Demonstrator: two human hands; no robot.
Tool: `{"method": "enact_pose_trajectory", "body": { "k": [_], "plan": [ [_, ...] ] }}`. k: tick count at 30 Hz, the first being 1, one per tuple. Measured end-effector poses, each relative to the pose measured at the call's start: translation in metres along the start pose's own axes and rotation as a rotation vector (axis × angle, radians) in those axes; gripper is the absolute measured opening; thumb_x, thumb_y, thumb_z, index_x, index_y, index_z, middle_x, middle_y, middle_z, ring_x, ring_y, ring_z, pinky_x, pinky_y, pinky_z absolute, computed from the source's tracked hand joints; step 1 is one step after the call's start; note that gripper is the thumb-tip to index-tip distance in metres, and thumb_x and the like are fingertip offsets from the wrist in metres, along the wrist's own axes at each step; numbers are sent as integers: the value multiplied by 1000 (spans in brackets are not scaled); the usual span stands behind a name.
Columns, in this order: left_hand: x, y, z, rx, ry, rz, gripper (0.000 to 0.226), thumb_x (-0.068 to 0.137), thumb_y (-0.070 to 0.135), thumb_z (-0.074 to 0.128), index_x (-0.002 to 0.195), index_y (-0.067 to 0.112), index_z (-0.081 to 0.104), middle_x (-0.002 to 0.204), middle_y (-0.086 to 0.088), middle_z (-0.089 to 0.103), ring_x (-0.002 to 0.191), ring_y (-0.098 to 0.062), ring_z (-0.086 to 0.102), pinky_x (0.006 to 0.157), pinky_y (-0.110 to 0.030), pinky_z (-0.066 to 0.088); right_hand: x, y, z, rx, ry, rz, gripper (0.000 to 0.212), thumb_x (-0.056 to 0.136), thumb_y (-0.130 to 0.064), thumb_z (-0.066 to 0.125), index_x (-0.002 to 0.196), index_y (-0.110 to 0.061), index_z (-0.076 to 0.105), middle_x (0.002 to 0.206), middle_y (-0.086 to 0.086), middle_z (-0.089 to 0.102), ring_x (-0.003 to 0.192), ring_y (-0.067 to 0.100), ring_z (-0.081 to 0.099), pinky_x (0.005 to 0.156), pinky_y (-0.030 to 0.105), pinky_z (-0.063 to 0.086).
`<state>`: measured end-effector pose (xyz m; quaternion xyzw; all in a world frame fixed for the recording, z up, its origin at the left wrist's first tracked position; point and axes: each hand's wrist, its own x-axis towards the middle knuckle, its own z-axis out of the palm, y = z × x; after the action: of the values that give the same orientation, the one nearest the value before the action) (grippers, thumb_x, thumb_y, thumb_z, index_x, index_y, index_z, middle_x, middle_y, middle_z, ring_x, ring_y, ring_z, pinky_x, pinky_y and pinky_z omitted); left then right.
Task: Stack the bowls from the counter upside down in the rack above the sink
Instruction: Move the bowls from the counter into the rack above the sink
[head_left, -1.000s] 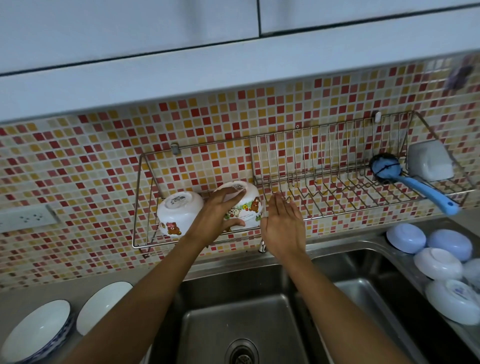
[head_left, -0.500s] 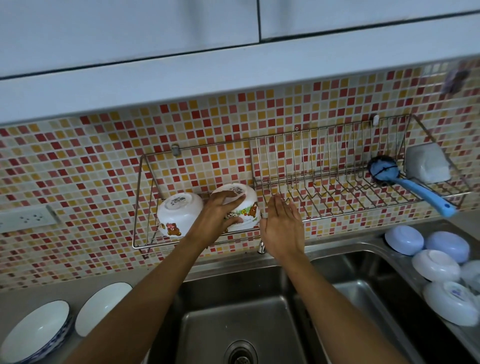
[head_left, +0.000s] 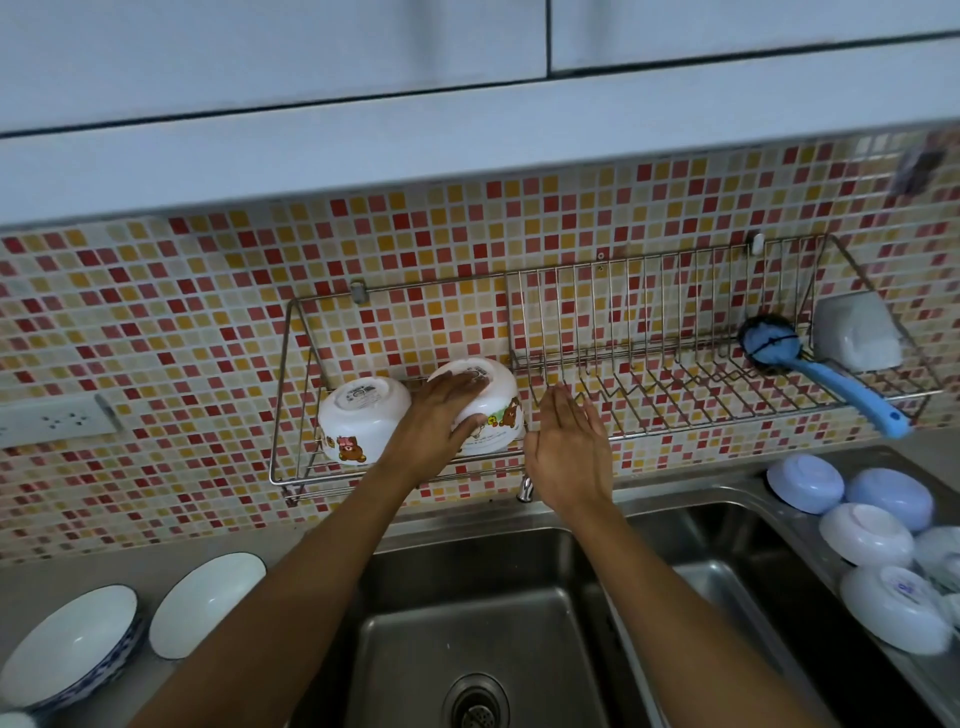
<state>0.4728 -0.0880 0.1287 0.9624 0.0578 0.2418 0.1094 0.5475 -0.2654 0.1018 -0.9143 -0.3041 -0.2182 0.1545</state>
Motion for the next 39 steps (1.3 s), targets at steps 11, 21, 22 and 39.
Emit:
{"method": "enact_pose_trajectory", "body": {
  "k": [11, 21, 22, 39],
  "plan": [
    [-5, 6, -2, 97, 92, -69, 48, 99, 34, 36, 145, 24, 30, 155, -3, 29, 145, -24, 19, 120, -44, 10, 0, 0, -3, -12, -19, -13, 65, 94, -41, 17, 143, -4, 38, 149, 14, 41, 140, 22, 35, 119, 38, 3],
    [-27, 6, 2, 197, 343, -596, 45, 95, 31, 43, 129, 4, 50, 135, -24, 52, 131, -42, 40, 113, -58, 17, 0, 0, -9, 0, -64, -23, 75, 89, -45, 3, 145, -4, 34, 151, 13, 37, 143, 22, 31, 121, 40, 3],
    [-28, 5, 2, 196, 323, -601, 46, 95, 32, 43, 129, 2, 50, 134, -25, 52, 130, -42, 41, 112, -59, 18, 0, 1, -10, 2, -76, -28, 78, 88, -46, 1, 145, -4, 34, 152, 13, 36, 143, 22, 30, 122, 40, 5],
    [-199, -31, -13, 228, 17, -398, 66, 93, 55, 2, 148, 23, -14, 155, 3, -21, 143, -16, -21, 116, -35, -15, -121, -87, 24, 472, -76, -165, 57, 99, -38, 29, 148, -10, 26, 158, 6, 15, 145, 19, 11, 117, 40, 12]
  ]
}}
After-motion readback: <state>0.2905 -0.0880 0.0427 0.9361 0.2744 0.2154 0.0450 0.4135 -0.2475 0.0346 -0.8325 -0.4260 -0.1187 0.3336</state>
